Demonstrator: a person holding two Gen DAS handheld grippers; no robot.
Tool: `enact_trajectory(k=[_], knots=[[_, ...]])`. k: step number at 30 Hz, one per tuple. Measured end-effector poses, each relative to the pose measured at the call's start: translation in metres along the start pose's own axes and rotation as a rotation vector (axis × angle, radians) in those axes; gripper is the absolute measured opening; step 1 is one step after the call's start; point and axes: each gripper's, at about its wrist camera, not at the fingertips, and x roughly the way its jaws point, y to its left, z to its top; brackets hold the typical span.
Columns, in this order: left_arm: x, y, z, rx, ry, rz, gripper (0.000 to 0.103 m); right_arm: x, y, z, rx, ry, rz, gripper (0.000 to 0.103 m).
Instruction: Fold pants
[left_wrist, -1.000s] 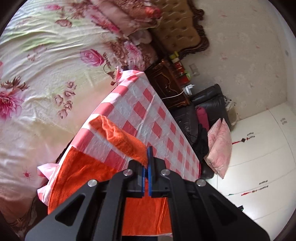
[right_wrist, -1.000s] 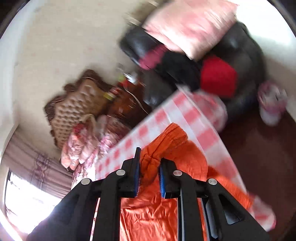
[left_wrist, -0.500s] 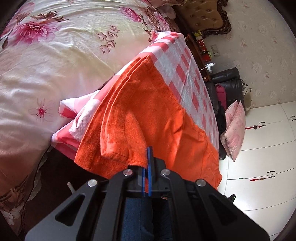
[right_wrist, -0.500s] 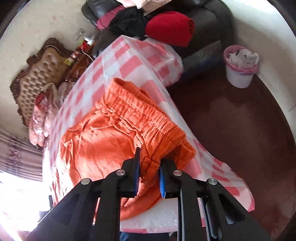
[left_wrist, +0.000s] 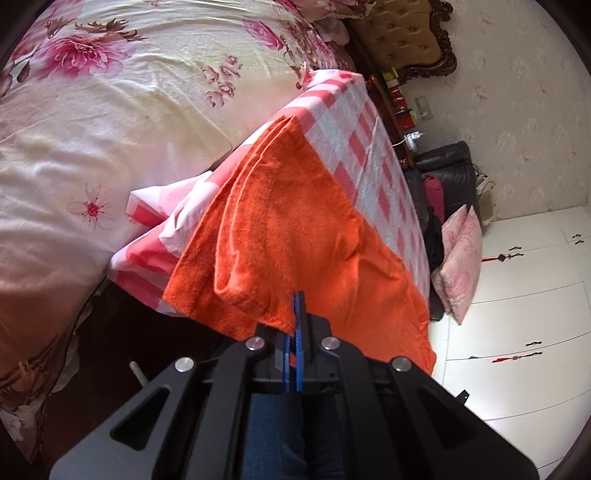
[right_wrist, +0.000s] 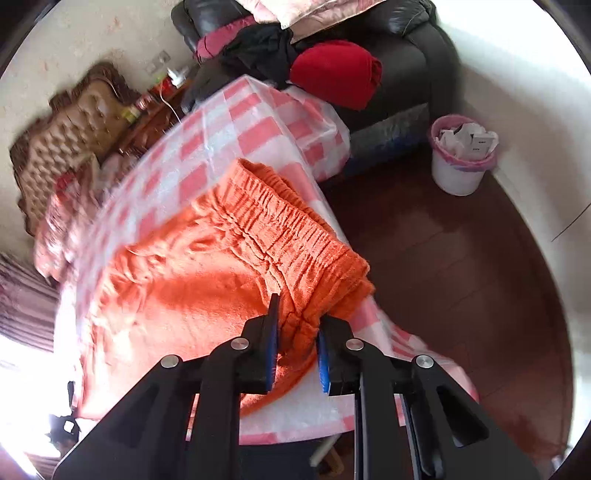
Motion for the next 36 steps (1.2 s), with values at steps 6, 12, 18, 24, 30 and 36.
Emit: enact_trajectory(k=[6,12,18,24,30,36], knots=[[-0.005,0.014,-0.003,-0.019,-0.028,-0.003,0.024,0.011,0.009,-0.009,-0.09,-0.008,-0.107,0.017],[-0.015,0.028,0.0,-0.048,-0.067,-0.037,0.014,0.016,0.028,-0.014,-0.195,-0.026,-0.229,0.017],[-0.023,0.039,-0.003,-0.064,-0.102,0.03,0.012,0.019,0.035,-0.018,-0.233,-0.043,-0.291,0.018],[-0.042,0.047,-0.028,-0.085,-0.15,0.063,0.021,0.003,0.033,-0.021,-0.205,-0.09,-0.353,0.044],[-0.012,-0.037,-0.087,0.21,-0.145,0.046,0.04,-0.062,0.055,-0.068,-0.172,-0.247,-0.274,0.047],[0.092,-0.2,-0.204,0.984,-0.037,0.044,0.051,-0.018,0.154,-0.148,-0.398,-0.13,-0.065,0.032]])
